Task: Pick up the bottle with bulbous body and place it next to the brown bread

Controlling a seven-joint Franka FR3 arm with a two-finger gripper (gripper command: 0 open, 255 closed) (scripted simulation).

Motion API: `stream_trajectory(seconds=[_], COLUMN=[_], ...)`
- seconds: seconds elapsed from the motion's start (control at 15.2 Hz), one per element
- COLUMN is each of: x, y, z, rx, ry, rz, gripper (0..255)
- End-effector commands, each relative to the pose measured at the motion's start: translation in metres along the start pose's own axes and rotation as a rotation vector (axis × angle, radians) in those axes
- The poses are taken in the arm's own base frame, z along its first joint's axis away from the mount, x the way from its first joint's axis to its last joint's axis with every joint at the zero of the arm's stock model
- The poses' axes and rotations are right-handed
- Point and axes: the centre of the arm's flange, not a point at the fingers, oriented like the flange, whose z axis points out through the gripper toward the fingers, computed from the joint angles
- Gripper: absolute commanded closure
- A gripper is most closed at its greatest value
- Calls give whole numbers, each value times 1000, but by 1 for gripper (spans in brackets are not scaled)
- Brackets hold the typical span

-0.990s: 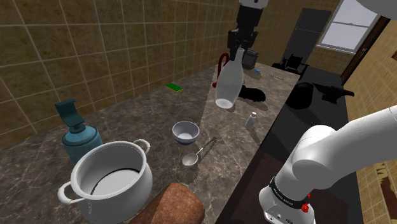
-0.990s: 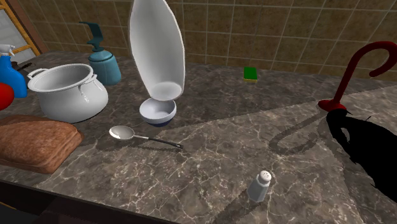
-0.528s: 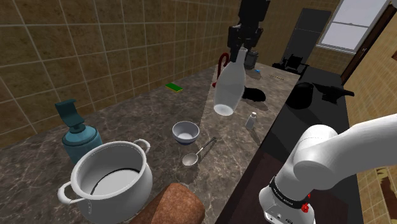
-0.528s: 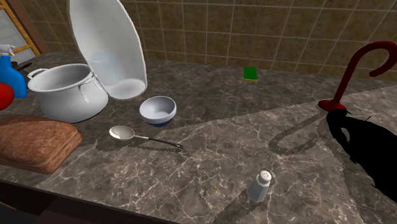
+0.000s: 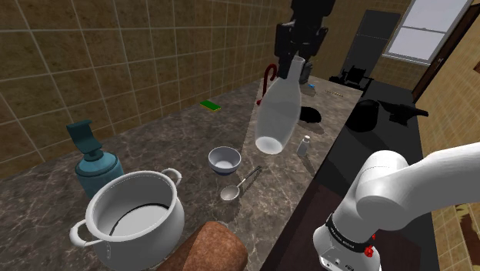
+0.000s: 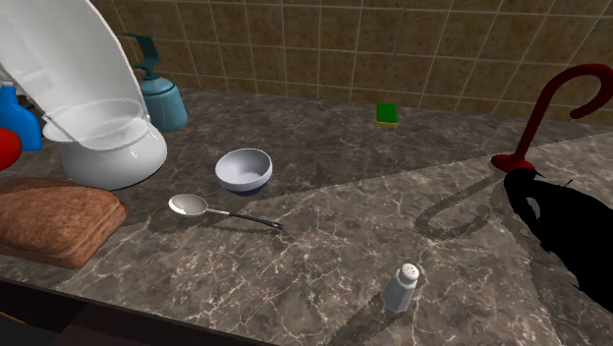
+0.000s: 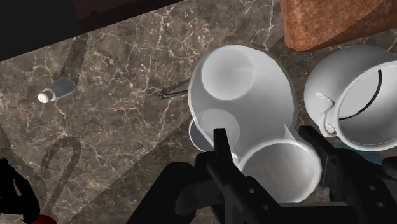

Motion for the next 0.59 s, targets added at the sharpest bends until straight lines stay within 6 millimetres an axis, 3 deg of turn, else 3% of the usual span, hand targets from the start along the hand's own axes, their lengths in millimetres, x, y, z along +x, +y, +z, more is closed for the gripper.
stream_trajectory(seconds=[0.0, 0.4, 0.53], x=[-18, -67, -70], y=[-21, -80, -84], z=[-10, -31, -27], rx=[0, 0, 0], ry=[0, 0, 0], rz=[1, 1, 1], gripper=[255, 255, 255])
